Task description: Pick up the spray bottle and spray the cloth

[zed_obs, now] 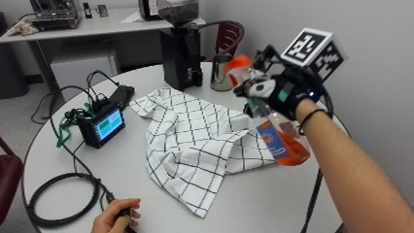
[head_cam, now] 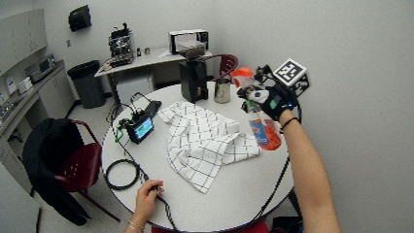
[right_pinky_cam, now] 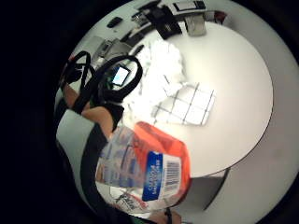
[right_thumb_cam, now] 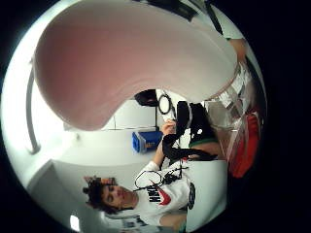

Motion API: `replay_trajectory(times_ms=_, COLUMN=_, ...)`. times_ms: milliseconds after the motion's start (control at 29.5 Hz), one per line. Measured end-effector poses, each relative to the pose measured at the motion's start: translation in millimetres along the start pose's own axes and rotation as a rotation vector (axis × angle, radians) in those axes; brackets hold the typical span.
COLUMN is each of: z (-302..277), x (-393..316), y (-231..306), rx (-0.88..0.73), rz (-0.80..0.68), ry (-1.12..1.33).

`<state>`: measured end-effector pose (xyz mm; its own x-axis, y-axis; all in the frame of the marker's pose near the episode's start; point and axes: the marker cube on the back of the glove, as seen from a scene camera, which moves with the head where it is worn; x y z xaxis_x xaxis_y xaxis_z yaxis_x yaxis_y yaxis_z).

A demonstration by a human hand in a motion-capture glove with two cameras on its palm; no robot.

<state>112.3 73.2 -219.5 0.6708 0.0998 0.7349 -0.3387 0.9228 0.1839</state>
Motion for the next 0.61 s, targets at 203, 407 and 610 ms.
replay_trajectory(times_ms=203, z=33, x=21, y=-24, rx=-0.112, rz=0.072, ry=0.047)
replay_trajectory(times_ms=407, z=-14, x=-36, y=-16, rx=-0.040, rz=0.013, ry=0.056)
replay_trajectory(times_ms=610, z=28, x=-43, y=-27, rx=-0.124, rz=0.042, ry=0.075)
